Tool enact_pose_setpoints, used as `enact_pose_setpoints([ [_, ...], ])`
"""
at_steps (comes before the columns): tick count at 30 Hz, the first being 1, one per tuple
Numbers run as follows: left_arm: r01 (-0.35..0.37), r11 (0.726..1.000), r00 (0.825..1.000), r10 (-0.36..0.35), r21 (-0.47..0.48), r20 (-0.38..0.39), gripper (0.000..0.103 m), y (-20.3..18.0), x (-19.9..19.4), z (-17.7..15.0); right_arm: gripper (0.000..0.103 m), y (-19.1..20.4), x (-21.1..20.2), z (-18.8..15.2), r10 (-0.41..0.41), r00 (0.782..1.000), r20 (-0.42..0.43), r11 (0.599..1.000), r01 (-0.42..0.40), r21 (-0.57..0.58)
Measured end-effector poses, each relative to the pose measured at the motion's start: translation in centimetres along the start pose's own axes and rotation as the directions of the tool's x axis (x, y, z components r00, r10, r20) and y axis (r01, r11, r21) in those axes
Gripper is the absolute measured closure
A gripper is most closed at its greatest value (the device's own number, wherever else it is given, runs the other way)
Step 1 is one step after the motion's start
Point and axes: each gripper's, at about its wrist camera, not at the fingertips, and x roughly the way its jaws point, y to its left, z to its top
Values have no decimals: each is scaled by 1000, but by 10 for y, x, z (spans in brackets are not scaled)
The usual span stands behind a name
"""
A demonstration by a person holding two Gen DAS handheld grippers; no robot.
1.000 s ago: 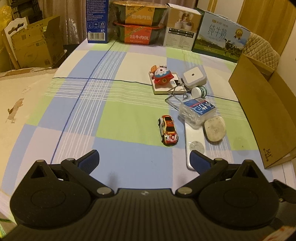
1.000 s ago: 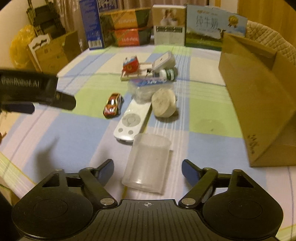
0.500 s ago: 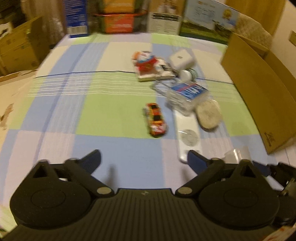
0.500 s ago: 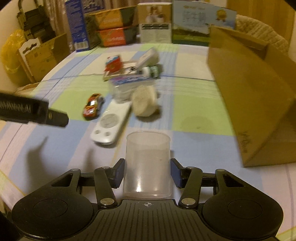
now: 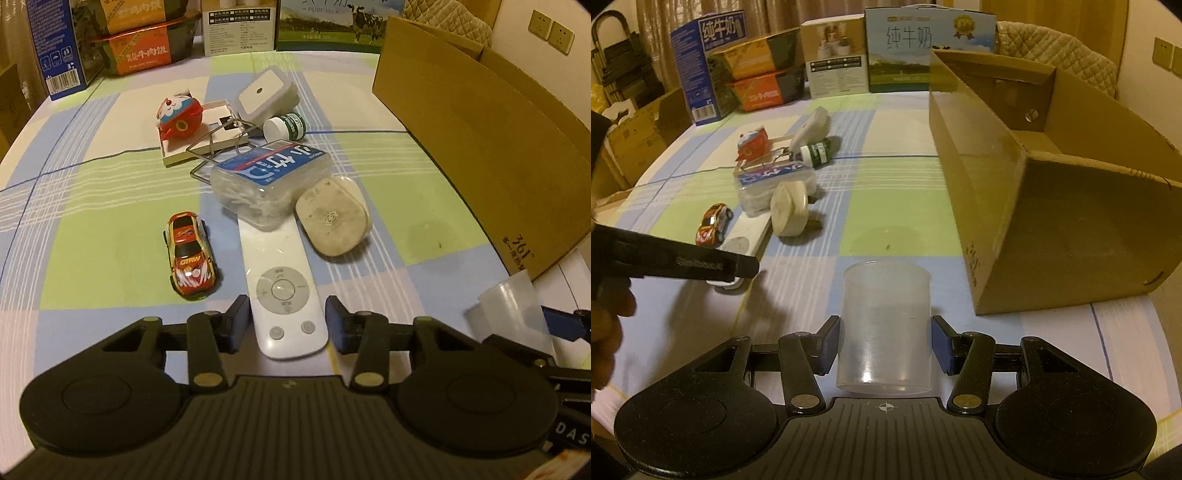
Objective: Organize rigid objects
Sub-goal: 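Close the left gripper on the white remote control, then carry the cup with the right gripper while the left carries the remote into the cardboard box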
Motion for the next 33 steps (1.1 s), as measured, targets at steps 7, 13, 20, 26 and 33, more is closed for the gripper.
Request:
enact_pose_setpoints([
  [7, -10, 1000, 999, 10, -4, -42, 68, -4, -22, -27, 54, 1, -2, 1, 20, 1000, -5, 1000, -20, 16],
  [13, -48, 997, 999, 48, 55, 7, 45, -13, -36, -35, 54, 0, -3, 5, 27, 1000, 9, 999, -27, 27],
  [20, -54, 994, 998, 52, 97, 23, 46, -18, -8, -16, 54, -6, -3, 7, 19, 1000, 7, 999, -20, 40],
  [26, -52, 994, 999, 52, 92, 4, 67, -17, -8, -13, 54, -9, -2, 7, 26, 1000, 8, 999, -26, 45],
  [33, -75, 996, 997, 75, 44, 10, 68, -10, -35, -19, 54, -3, -13, 9, 56, 998, 21, 998, -57, 33],
])
